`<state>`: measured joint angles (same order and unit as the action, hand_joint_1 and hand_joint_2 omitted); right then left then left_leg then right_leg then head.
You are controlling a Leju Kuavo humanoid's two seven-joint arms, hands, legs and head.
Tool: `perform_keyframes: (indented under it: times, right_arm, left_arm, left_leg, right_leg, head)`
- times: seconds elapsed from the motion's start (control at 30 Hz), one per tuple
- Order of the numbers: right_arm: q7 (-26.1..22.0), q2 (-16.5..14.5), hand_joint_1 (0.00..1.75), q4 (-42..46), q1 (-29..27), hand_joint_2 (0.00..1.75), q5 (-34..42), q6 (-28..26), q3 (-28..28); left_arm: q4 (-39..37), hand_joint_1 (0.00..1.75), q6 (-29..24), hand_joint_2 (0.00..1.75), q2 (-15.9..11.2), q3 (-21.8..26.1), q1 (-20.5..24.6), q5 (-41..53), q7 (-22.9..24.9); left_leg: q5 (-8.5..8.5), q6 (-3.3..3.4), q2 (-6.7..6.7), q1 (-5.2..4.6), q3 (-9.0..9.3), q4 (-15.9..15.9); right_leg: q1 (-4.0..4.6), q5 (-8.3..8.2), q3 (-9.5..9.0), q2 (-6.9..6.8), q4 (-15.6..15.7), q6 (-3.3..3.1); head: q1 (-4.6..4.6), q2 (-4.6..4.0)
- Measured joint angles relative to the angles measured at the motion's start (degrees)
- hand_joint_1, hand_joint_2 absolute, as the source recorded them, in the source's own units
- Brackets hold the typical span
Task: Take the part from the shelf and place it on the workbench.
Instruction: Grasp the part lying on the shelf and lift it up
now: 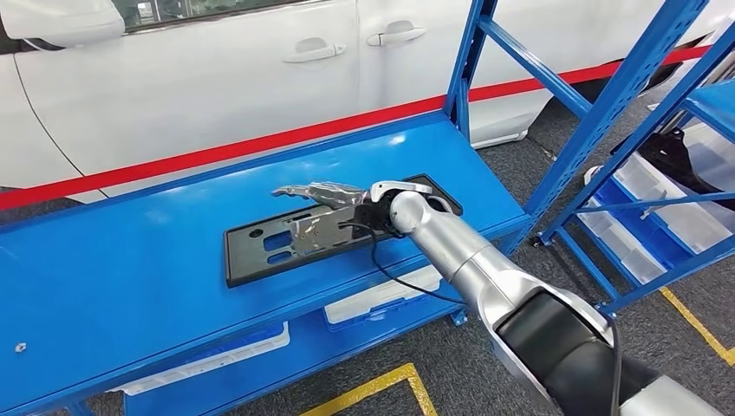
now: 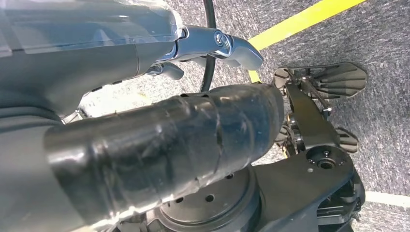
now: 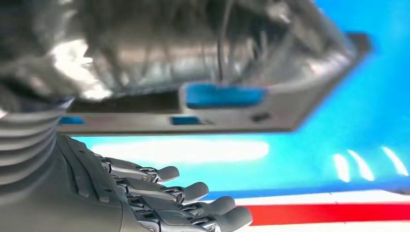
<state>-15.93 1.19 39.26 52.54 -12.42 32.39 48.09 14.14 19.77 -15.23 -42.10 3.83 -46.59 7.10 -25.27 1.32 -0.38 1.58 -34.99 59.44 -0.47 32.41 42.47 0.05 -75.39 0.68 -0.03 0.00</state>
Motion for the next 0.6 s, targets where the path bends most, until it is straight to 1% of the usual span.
perform_keyframes:
  times: [0.03, 0.07, 0.1, 0.13, 0.17, 0.2, 0.23, 0.33, 0.5, 0.6]
  right_arm:
    - [-0.11, 0.71, 0.00, 0.45, -0.26, 1.75, -0.33, -0.43, 0.90]
    - [-0.22, 1.31, 0.00, 0.90, -0.43, 1.75, -0.55, -0.73, 1.63]
    - [-0.39, 1.87, 0.00, 1.37, -0.50, 1.75, -0.65, -0.93, 2.23]
    - [-0.57, 2.29, 0.00, 1.81, -0.51, 1.75, -0.67, -1.01, 2.78]
    - [-0.73, 2.61, 0.00, 2.16, -0.52, 1.75, -0.63, -1.03, 3.29]
    - [-0.86, 2.99, 0.00, 2.54, -0.61, 1.75, -0.59, -1.14, 3.96]
    - [-0.91, 3.32, 0.00, 2.93, -0.75, 1.75, -0.60, -1.37, 4.67]
    - [-0.76, 4.22, 0.00, 4.04, -1.11, 1.75, -1.09, -3.11, 6.76]
    - [-0.16, 4.73, 0.00, 4.70, -1.23, 1.75, -3.16, -7.19, 9.66]
    - [0.13, 4.84, 0.00, 4.74, -1.24, 1.75, -3.86, -8.13, 10.69]
  left_arm:
    - [-0.08, 0.00, 0.11, 0.00, 0.00, 0.08, 0.00, 0.05, -0.04]
    - [-0.15, 0.00, 0.22, 0.00, 0.00, 0.17, 0.00, 0.11, -0.08]
    - [-0.21, 0.00, 0.30, 0.00, 0.00, 0.27, 0.01, 0.18, -0.13]
    - [-0.25, 0.00, 0.34, 0.00, -0.01, 0.39, 0.04, 0.25, -0.17]
    - [-0.28, 0.00, 0.36, 0.00, -0.03, 0.54, 0.07, 0.32, -0.21]
    - [-0.35, 0.00, 0.39, 0.00, -0.05, 0.73, 0.07, 0.38, -0.27]
    - [-0.44, 0.00, 0.44, 0.00, -0.08, 0.91, 0.05, 0.41, -0.35]
    - [-0.72, 0.00, 0.64, 0.00, -0.21, 1.18, -0.17, 0.48, -0.80]
    - [-0.83, 0.00, 0.78, 0.00, -0.24, 1.45, -0.30, 0.72, -1.31]
    - [-0.83, 0.00, 0.89, 0.00, -0.24, 1.62, -0.40, 0.94, -1.40]
  left_leg:
    - [-0.02, -0.03, -0.03, 0.02, 0.06, 0.00]
    - [-0.06, -0.09, -0.06, 0.03, 0.14, 0.00]
    - [-0.08, -0.22, -0.07, -0.01, 0.17, -0.03]
    - [-0.06, -0.40, -0.07, -0.06, 0.15, -0.07]
    - [-0.01, -0.63, -0.06, -0.10, 0.10, -0.16]
    - [0.08, -0.91, -0.06, -0.15, 0.07, -0.32]
    - [0.10, -0.86, -0.06, -0.19, 0.10, -0.39]
    - [0.11, -0.29, 0.01, -0.22, 0.31, -0.71]
    - [0.52, -0.90, 0.06, -0.12, 0.72, -1.54]
    - [0.67, -1.23, 0.05, -0.09, 0.80, -1.78]
  right_leg:
    - [-0.14, -1.65, -0.95, -0.01, 2.08, -0.01]
    - [-0.23, -3.89, -2.80, -0.01, 5.98, -0.12]
    - [-0.22, -5.55, -4.74, 0.03, 10.05, -0.28]
    - [-0.08, -6.73, -6.24, 0.07, 13.35, -0.47]
    - [0.08, -7.14, -7.03, 0.11, 15.20, -0.65]
    - [0.26, -6.99, -7.17, 0.14, 15.73, -0.77]
    - [0.27, -7.17, -7.18, 0.16, 15.98, -0.71]
    - [0.18, -7.38, -7.30, 0.27, 16.38, -0.55]
    - [0.30, -7.40, -7.27, 0.30, 16.37, -1.10]
    - [0.34, -7.41, -7.25, 0.28, 16.36, -1.35]
  head:
    - [0.00, 0.00]
    - [0.01, 0.00]
    - [0.00, 0.00]
    - [-0.01, 0.00]
    - [-0.01, 0.00]
    - [-0.02, 0.00]
    - [-0.02, 0.00]
    - [-0.02, 0.00]
    - [-0.03, 0.00]
    - [-0.03, 0.00]
